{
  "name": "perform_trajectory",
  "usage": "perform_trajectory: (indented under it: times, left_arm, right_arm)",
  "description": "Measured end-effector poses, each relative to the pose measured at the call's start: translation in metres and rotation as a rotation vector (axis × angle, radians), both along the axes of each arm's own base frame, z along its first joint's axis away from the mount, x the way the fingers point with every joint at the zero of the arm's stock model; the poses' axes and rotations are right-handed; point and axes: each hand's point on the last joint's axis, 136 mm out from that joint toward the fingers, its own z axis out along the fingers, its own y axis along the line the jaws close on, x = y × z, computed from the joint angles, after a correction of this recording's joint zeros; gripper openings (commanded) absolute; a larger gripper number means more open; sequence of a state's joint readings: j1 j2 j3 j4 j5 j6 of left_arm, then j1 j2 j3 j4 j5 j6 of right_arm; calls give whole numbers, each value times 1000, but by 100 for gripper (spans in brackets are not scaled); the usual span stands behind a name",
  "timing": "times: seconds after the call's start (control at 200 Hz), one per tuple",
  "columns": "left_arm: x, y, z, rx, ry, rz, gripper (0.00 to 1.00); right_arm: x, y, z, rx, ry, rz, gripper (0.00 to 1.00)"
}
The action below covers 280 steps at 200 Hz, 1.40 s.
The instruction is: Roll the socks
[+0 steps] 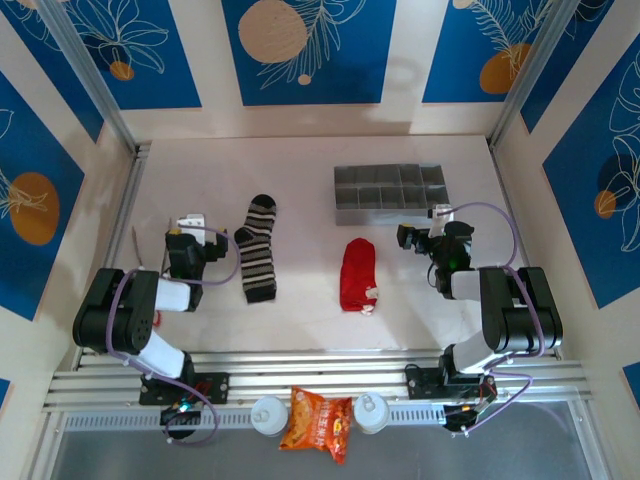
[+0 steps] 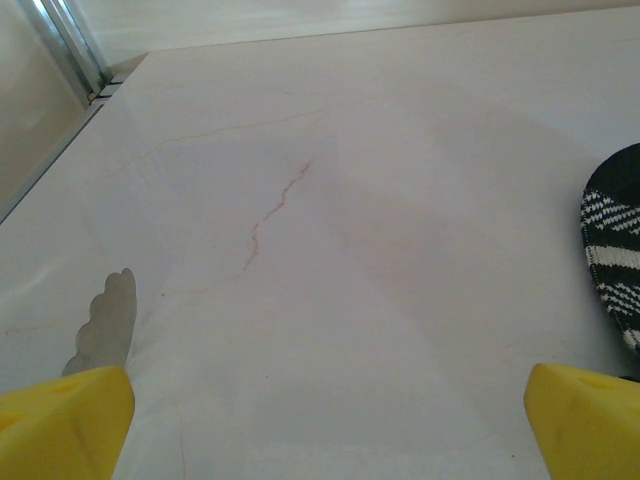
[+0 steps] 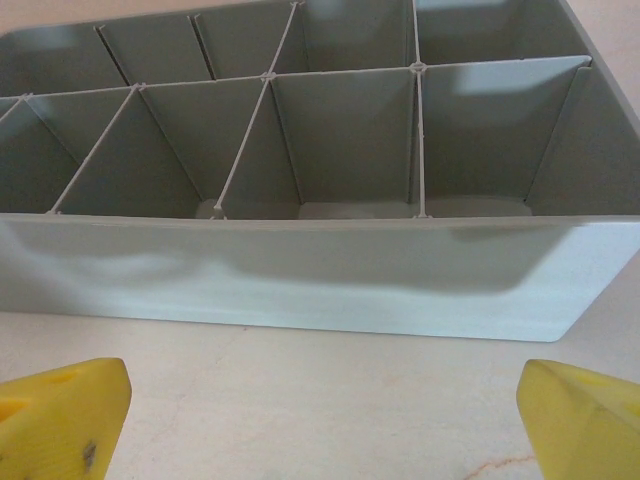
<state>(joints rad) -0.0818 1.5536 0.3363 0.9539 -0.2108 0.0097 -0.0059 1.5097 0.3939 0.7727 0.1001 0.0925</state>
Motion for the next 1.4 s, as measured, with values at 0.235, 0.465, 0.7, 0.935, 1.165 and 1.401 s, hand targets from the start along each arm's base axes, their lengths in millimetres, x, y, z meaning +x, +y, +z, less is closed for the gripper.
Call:
perform_trajectory:
  times: [0.235, 0.465, 0.7, 0.935, 1.165, 1.401]
  left_arm:
    - [1, 0, 4, -1, -18, 2, 100]
    - [-6, 5, 5, 7, -45, 31, 100]
    - [-5, 6, 10, 7, -67, 36, 100]
    - [-8, 1, 18, 26, -85, 33, 100]
    - [-18, -10, 101, 61, -211, 86, 100]
    - [8, -6, 262, -271, -242, 268, 100]
  right_arm:
    - [1, 0, 2, 1, -9, 1, 99]
    - [0, 0, 7, 7, -40, -3, 99]
    - [-2, 2, 11, 14, -56, 7, 99]
    - [-8, 7, 22, -1, -57, 2, 99]
    - [-25, 2, 134, -60, -300, -95, 99]
    - [-43, -26, 329, 214, -479, -302, 99]
